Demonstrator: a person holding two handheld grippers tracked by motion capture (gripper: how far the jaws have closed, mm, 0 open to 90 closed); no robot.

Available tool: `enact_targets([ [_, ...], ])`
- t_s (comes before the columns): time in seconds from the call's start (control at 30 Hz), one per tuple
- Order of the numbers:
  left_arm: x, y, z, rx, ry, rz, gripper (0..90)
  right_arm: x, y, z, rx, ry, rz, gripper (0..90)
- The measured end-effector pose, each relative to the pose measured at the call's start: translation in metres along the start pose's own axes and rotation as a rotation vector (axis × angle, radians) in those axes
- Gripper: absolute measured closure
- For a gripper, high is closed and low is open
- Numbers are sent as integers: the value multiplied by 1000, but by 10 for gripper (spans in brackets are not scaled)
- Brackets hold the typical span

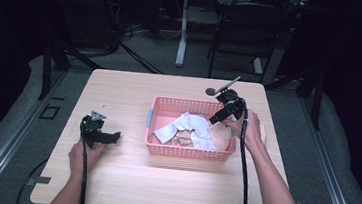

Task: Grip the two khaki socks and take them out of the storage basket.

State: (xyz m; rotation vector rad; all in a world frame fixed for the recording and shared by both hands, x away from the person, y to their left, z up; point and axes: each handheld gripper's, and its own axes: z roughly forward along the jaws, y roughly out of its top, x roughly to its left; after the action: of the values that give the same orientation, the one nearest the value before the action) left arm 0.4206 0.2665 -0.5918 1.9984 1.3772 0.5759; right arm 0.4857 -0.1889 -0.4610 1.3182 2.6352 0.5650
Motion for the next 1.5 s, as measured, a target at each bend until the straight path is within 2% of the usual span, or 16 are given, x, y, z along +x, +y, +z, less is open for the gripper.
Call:
enact_targets([
  [0.03,0,0,0,0,0,0,6,-1,-1,2,6,8,14,312],
  [0.13,0,0,0,0,0,0,6,-1,-3,7,8,-6,28,340],
  [0.27,0,0,0,0,0,0,6,-2,-5,10,31,-24,22,358],
  [0.37,0,0,0,0,0,0,6,1,-9,15,33,-66,36,367],
  [0.57,0,0,0,0,0,0,6,6,-12,20,57,-88,27,400],
  [0.6,0,0,0,0,0,0,6,4,-12,24,83,-79,22,411],
  [0.77,0,0,0,0,0,0,6,4,-16,40,117,-73,40,440],
  [0.83,0,0,0,0,0,0,6,4,-15,42,122,-73,37,453],
  [0.9,0,0,0,0,0,0,6,7,-13,49,152,-75,24,483],
  [0.93,0,0,0,0,0,0,6,10,-9,47,218,-129,6,488],
  [1.1,0,0,0,0,0,0,6,12,-7,57,190,-133,7,508],
  [1.23,0,0,0,0,0,0,6,15,-6,68,164,-120,29,472],
  [1.27,0,0,0,0,0,0,6,14,-5,69,175,-80,34,471],
  [1.3,0,0,0,0,0,0,6,14,-5,70,186,-83,27,479],
  [1.43,0,0,0,0,0,0,6,16,-3,73,207,-94,22,593],
  [1.5,0,0,0,0,0,0,6,15,-4,75,197,-98,41,705],
])
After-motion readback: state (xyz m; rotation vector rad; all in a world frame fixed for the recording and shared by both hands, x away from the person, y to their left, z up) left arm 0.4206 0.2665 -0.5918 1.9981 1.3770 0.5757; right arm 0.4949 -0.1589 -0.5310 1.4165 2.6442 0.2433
